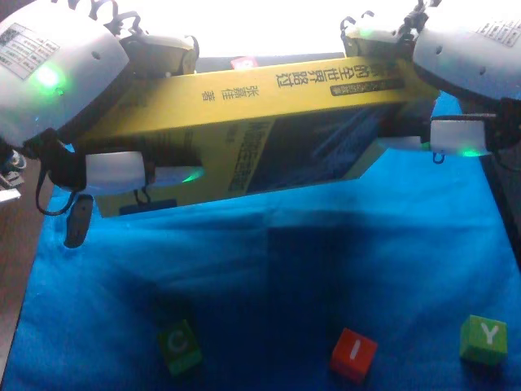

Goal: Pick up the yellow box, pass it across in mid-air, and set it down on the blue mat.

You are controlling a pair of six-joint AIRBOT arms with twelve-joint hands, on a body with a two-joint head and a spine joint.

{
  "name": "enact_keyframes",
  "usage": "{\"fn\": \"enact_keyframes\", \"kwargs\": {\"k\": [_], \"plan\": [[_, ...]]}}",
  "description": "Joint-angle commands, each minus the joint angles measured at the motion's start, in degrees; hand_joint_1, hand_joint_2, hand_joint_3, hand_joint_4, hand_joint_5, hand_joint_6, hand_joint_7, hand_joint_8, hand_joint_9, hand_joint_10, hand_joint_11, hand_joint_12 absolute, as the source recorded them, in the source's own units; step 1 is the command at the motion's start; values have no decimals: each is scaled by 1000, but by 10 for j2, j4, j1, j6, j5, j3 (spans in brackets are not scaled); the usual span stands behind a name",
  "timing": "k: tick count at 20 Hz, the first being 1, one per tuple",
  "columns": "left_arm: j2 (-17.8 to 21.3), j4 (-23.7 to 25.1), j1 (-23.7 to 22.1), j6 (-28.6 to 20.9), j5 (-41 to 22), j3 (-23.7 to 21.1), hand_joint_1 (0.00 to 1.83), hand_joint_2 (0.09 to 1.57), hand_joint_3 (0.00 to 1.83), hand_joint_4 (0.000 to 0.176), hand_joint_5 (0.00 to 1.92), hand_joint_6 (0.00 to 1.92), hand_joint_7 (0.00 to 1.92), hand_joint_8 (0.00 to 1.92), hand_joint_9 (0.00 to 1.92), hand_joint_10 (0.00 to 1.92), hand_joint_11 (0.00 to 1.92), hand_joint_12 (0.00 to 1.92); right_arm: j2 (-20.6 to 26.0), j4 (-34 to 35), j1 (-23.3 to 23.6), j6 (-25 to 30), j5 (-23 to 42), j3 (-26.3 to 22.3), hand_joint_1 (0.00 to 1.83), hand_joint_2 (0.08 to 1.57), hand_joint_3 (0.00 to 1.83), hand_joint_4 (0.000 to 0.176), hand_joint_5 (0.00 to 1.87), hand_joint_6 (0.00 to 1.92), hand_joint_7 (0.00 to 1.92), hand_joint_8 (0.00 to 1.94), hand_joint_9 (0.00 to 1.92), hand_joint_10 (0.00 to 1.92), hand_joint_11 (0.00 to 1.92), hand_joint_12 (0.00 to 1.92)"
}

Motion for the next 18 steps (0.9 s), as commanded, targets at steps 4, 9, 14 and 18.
{"fn": "enact_keyframes", "kwargs": {"k": [4, 9, 14, 18], "plan": [[1, 3, -9, -28, -137, -4, 1333, 1163, 0, 0, 1129, 1921, 1378, 1921, 1453, 1921, 1549, 1921, -7, 1, 6, -12, 41, 6, 1348, 1144, 0, 0, 1133, 1920, 1314, 1941, 1434, 1921, 1531, 1921], [1, 0, -6, -29, -137, -4, 1005, 1233, 0, 0, 899, 1776, 1146, 1921, 1299, 1921, 1365, 1921, -7, 9, 7, -12, 41, 13, 1539, 1192, 1, 0, 1268, 1921, 1595, 1941, 1690, 1921, 1754, 1921], [7, -12, 2, -30, -134, -5, 961, 1217, 0, 0, 967, 1918, 938, 1915, 1114, 1921, 1166, 1921, -7, 9, 26, -12, 39, 17, 1459, 1210, 14, 0, 1233, 1921, 1494, 1941, 1599, 1921, 1671, 1921], [17, -47, 19, -29, -127, -5, 653, 1194, 0, 71, 152, 126, 179, 64, 49, 208, 4, 571, -7, -11, 76, -13, 1, 25, 1422, 1207, 18, 0, 1090, 1921, 1390, 1941, 1553, 1921, 1624, 1921]]}}
